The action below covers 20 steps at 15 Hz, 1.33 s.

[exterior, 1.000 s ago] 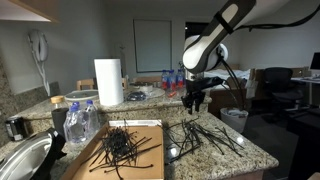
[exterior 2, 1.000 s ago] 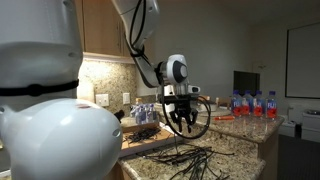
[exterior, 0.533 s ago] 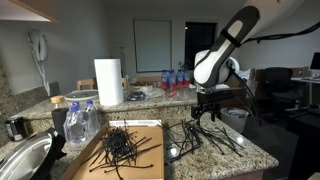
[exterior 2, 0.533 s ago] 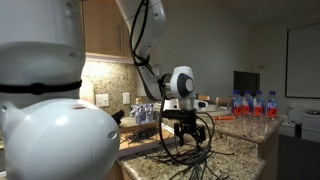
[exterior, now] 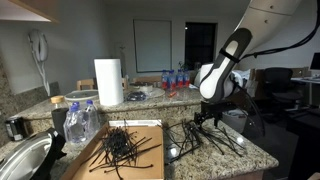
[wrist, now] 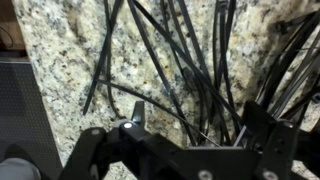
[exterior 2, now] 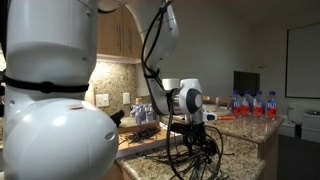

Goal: Place some black zip-ties on the box.

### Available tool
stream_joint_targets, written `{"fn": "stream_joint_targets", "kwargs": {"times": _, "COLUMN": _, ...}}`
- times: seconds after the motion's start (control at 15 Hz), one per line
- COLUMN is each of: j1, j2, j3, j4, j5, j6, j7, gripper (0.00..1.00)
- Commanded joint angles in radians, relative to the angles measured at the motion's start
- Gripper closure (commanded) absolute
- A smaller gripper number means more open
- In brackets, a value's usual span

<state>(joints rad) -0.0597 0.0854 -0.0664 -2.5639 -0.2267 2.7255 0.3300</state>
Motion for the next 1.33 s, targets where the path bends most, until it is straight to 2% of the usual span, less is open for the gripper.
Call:
{"fn": "stream_joint_targets", "kwargs": {"times": 0.0, "j1": 0.006, "j2": 0.07, "j3": 0.0, "j4": 0.013, "j5": 0.097, "j6": 0.095, "j7": -0.036, "gripper": 0.0}}
{"fn": "stream_joint_targets", "kwargs": {"times": 0.27, "j1": 0.016, "j2": 0.122, "j3": 0.02, "j4": 0.037, "j5": 0.215, "j6": 0.141, "j7": -0.072, "gripper": 0.0}}
{"fn": "stream_joint_targets", "kwargs": {"times": 0.73, "j1": 0.038, "j2": 0.176, "j3": 0.039, "j4": 0.087, "j5": 0.224, "j6": 0.104, "j7": -0.108, "gripper": 0.0}}
{"fn": "stream_joint_targets", "kwargs": {"times": 0.87, "j1": 0.036, "j2": 0.185, "j3": 0.05, "j4": 0.092, "j5": 0.234, "j6": 0.094, "j7": -0.134, "gripper": 0.27}}
{"fn": "stream_joint_targets", "kwargs": {"times": 1.27, "j1": 0.044, "j2": 0.203, "j3": 0.052, "j4": 0.105, "j5": 0.229, "j6": 0.029, "j7": -0.162, "gripper": 0.66}}
